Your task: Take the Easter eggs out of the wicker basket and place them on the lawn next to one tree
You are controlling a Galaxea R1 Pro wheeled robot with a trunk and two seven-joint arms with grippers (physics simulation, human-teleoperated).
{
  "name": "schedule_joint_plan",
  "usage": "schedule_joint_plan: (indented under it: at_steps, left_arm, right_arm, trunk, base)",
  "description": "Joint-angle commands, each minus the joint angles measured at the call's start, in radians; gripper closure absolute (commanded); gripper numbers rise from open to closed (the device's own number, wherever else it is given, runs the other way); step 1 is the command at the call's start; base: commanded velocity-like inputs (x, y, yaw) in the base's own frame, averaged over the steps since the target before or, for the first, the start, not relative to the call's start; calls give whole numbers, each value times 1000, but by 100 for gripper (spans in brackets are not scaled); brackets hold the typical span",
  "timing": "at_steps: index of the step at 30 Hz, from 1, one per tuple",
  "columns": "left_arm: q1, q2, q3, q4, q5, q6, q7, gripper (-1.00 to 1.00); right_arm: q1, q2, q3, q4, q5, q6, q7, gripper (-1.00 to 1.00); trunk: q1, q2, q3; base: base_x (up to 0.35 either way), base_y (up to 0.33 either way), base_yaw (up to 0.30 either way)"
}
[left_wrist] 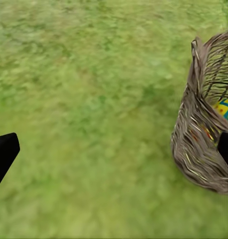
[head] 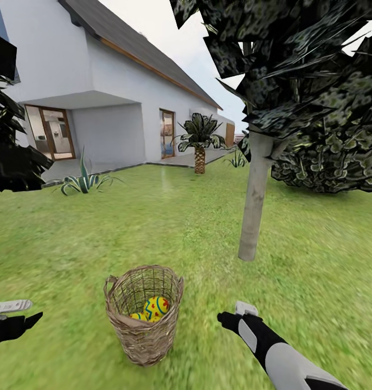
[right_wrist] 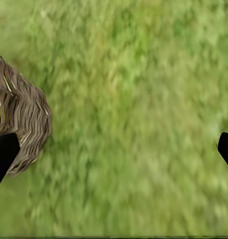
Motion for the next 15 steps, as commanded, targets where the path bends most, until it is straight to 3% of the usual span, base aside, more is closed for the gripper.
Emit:
schedule_joint_plan:
  at_steps: [1, 15]
  left_arm:
    - [-1, -1, 1, -3, 4, 7, -2, -100]
    - [0, -4, -1, -12, 4, 6, 0, -100]
  right_arm:
    - [7, 0, 1, -3, -10, 4, -5, -100]
    - [62, -2, -1, -5, -9, -18, -4, -100]
  trunk:
    - [-4, 7, 2]
    - [-58, 105, 48]
  base:
    - [0, 0, -6]
    - [0, 0, -131]
